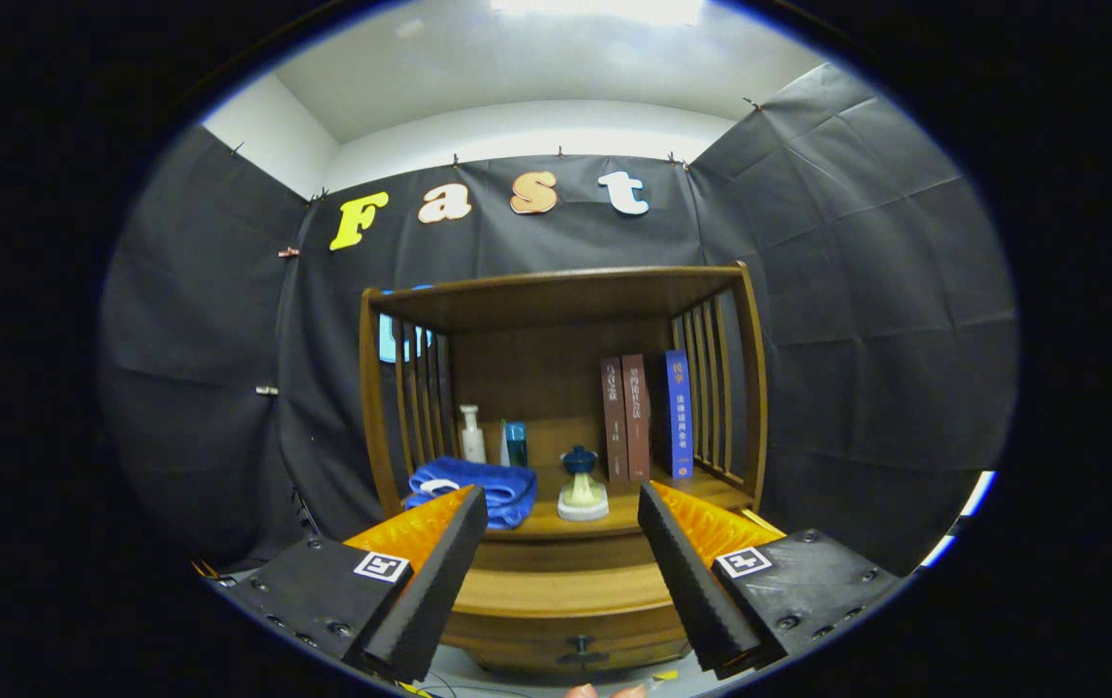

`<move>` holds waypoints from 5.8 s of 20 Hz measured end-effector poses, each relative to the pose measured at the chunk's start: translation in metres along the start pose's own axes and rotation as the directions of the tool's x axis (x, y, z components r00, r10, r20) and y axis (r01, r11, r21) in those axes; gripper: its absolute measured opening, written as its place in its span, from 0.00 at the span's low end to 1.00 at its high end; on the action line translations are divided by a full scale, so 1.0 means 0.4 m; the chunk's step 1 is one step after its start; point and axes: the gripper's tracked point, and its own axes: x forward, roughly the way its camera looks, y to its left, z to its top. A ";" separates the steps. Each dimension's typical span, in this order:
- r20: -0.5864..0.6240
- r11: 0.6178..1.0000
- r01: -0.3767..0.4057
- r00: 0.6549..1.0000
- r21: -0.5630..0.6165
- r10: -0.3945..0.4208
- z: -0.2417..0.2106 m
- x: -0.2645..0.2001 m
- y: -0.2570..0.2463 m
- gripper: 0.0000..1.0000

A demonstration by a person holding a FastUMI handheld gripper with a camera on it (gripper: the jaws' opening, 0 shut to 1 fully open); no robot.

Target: Pull open the drawer, take out the items inside it, and place them on the countertop above the cabinet.

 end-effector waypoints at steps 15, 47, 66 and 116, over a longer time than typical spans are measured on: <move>-0.197 0.997 0.029 0.979 -0.069 -0.042 -0.515 0.051 -0.019 1.00; -0.222 0.999 0.009 0.975 -0.049 -0.020 -0.542 0.410 -0.002 0.99; -0.133 0.997 -0.003 0.991 -0.082 -0.008 -0.348 0.350 -0.067 0.99; -0.023 0.999 -0.032 0.999 -0.011 0.032 0.366 0.043 -0.040 0.99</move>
